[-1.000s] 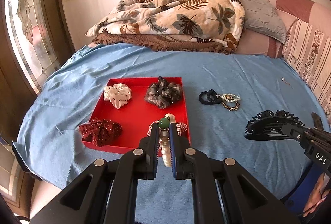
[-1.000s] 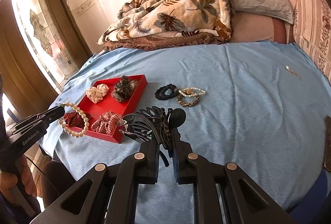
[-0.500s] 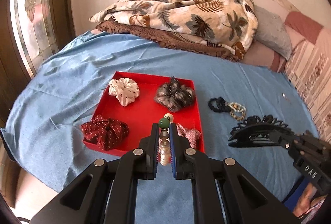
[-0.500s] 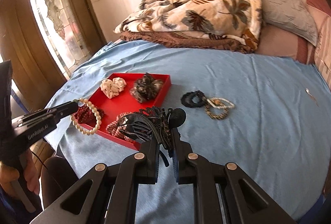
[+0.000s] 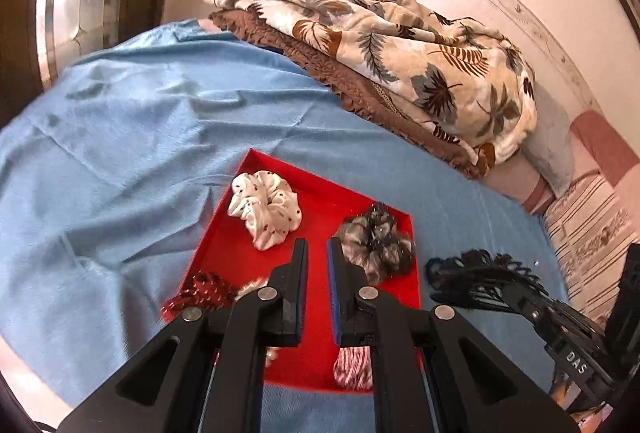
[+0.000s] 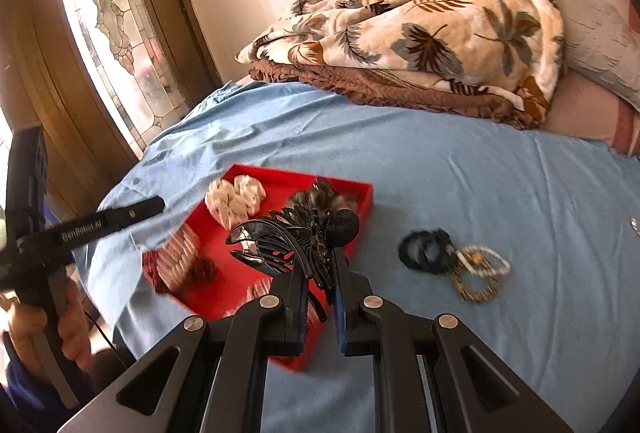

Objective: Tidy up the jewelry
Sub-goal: 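Lower the pearl bracelet with the left tool while the right lowers the claw clip, opening both in the tray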

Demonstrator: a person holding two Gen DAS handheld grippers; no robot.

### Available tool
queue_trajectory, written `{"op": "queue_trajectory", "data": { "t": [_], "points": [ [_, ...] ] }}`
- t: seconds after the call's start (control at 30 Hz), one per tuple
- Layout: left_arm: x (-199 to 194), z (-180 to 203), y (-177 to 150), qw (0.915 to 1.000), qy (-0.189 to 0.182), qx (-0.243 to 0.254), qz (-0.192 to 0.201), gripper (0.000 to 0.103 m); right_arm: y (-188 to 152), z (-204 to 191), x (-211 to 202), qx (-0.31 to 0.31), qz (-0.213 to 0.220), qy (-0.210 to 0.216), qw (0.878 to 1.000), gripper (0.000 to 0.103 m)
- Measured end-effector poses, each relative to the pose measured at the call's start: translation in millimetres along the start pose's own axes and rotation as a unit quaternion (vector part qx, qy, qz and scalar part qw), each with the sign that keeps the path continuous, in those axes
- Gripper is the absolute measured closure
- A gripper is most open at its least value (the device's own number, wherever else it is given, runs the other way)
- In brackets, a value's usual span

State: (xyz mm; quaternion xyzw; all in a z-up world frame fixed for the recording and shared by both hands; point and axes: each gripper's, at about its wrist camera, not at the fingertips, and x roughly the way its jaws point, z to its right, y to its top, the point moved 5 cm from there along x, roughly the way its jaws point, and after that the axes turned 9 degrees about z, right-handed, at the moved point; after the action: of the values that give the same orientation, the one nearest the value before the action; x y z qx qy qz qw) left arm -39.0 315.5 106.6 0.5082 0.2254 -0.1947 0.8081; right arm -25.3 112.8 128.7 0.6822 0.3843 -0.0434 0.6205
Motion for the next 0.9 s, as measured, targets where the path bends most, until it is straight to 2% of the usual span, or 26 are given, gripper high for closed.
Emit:
{"op": "queue_trajectory", "data": {
  "t": [0.07, 0.27, 0.47, 0.6, 0.73, 0.9],
  "points": [
    [11.5, -5.4, 1.5, 0.9999, -0.006, -0.010, -0.004, 0.094, 10.0, -5.3, 17.3, 0.003, -0.002, 0.005, 1.000, 0.091],
    [37.4, -27.6, 1.5, 0.9994, 0.019, -0.028, -0.003, 0.094, 24.2, -22.7, 74.0, -0.008, -0.022, 0.011, 1.000, 0.091],
    [38.4, -48.9, -4.3, 0.9975, 0.056, -0.041, 0.015, 0.094, 17.1, -29.7, 136.3, 0.016, -0.066, 0.028, 0.997, 0.091],
    [32.2, -55.2, -3.5, 0.9964, 0.067, -0.039, 0.033, 0.093, 8.7, -31.0, 165.4, 0.031, -0.087, 0.034, 0.995, 0.091],
    [25.8, -56.5, -1.8, 0.9949, 0.078, -0.032, 0.056, 0.069, 2.2, -30.5, 182.4, 0.035, -0.100, 0.034, 0.994, 0.091],
    [23.9, -56.5, -1.6, 0.9941, 0.083, -0.025, 0.065, 0.064, 2.2, -29.0, 185.2, 0.028, -0.100, 0.029, 0.994, 0.089]
  ]
}}
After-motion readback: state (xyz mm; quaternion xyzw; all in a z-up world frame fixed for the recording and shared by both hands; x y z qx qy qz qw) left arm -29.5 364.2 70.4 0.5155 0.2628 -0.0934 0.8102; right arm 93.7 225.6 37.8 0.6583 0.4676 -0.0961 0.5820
